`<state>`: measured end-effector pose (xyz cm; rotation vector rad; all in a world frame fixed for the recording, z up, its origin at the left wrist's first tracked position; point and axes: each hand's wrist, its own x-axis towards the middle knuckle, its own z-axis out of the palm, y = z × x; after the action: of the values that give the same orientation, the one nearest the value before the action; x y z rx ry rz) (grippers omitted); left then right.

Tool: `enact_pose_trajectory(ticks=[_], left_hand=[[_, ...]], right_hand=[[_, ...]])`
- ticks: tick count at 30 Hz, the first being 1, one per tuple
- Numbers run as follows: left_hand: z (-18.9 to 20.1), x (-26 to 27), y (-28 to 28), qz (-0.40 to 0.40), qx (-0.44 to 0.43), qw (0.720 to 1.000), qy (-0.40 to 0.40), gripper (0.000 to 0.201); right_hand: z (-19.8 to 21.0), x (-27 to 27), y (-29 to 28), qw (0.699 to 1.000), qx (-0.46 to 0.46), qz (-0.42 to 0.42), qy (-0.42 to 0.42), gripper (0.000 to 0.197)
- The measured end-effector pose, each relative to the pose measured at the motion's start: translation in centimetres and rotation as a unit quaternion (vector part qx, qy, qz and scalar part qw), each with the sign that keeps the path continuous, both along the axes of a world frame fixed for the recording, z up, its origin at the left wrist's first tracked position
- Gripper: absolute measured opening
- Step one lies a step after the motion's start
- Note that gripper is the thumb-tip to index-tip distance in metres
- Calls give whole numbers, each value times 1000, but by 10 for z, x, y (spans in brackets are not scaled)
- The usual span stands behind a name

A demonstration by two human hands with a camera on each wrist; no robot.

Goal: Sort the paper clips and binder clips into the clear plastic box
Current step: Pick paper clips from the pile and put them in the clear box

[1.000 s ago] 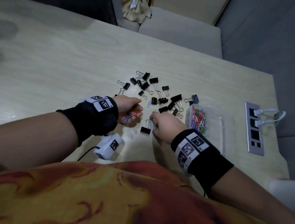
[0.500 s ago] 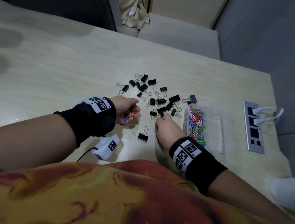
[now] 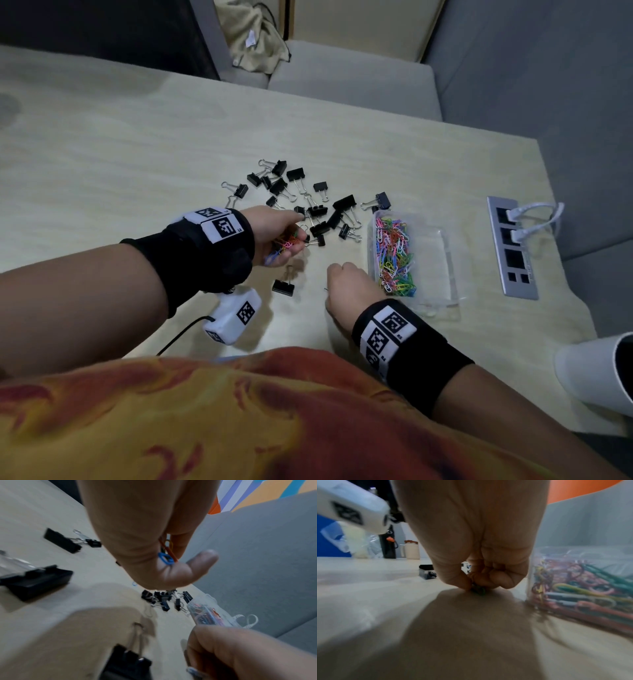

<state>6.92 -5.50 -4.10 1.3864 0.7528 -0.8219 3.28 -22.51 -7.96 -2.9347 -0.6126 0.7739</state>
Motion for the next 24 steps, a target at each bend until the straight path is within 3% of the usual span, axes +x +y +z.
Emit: enact_pose_trajectory(ticks=[3, 5, 10, 15, 21, 24], left_hand=[[7, 9, -21, -22, -8, 1000, -9, 38], [12, 17, -37, -31, -11, 999, -18, 39], [24, 35, -84, -55, -27, 998, -31, 42], [32, 43, -130, -45, -36, 996, -64, 40], [33, 48, -128, -61, -64, 993, -84, 61], [35, 47, -113, -74, -60, 992, -87, 60]], right_hand=[[3, -9, -9, 999, 27, 33, -9, 23], [13, -10, -19, 996, 93, 13, -9, 22], [36, 4, -56, 944, 247, -213, -60, 8], [38, 21, -83, 912, 223, -340, -52, 9], [41, 34, -89, 920, 166, -354, -33, 17], [43, 36, -84, 923, 158, -347, -40, 20]])
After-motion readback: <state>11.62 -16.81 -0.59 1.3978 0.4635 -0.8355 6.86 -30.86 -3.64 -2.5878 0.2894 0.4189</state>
